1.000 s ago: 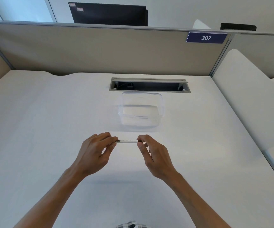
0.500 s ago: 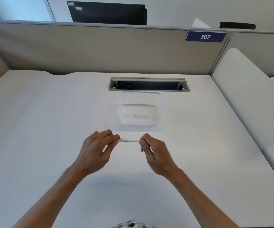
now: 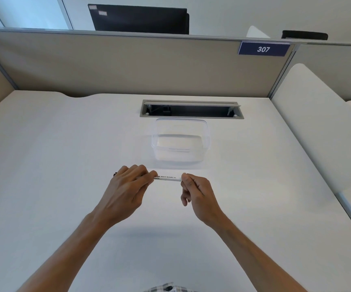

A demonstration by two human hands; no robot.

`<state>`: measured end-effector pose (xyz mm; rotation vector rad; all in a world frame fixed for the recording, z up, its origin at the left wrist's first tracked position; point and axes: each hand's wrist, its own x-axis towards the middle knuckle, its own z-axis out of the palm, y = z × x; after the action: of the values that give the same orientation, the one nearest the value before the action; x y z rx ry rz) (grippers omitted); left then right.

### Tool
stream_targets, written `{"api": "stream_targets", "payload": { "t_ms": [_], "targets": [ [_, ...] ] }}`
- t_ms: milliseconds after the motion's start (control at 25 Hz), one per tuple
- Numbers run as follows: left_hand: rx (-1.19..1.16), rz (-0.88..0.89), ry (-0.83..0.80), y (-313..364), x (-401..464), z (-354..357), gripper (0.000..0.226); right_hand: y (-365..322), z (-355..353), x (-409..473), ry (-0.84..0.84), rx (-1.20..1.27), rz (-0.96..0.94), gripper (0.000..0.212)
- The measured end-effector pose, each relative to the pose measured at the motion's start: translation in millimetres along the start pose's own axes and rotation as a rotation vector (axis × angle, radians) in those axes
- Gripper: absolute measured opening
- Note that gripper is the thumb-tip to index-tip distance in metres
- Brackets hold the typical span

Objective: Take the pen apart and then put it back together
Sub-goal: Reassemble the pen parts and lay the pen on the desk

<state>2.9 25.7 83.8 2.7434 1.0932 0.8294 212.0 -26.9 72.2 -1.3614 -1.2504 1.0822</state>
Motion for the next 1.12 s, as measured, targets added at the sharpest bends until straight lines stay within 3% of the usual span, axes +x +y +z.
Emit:
{"api": "stream_targets", "payload": {
  "t_ms": [360, 480, 600, 680, 880, 1120],
  "targets": [
    [0.083, 0.085, -0.029, -7.1, -3.4, 5.2, 0.022, -8.7, 0.1, 1.7, -0.064, 0.072, 0.266, 0.047],
    [-0.018, -0.041, -0.054, -6.8, -4.6, 5.9, 0.025, -4.4, 4.3, -0.4, 0.011, -0.062, 0.134, 0.043],
    [-0.069, -0.096, -0.056, -3.6, -4.9, 4.2, 0.027, 4.0, 1.5, -3.8, 0.084, -0.45, -0.063, 0.036],
    [-0.091, -0.109, -0.054, -1.7, -5.1, 3.6, 0.027, 6.3, -1.2, -3.9, 0.103, -0.581, -0.16, 0.032],
    [-0.162, -0.131, -0.051, -0.2, -5.2, 4.1, 0.027, 11.1, -6.1, -4.1, 0.075, -0.576, -0.291, 0.031],
    [-0.13, -0.106, -0.013, 1.3, -4.8, 5.4, 0.026, 3.5, 0.3, -2.3, 0.058, -0.344, -0.19, 0.04]
  ]
}}
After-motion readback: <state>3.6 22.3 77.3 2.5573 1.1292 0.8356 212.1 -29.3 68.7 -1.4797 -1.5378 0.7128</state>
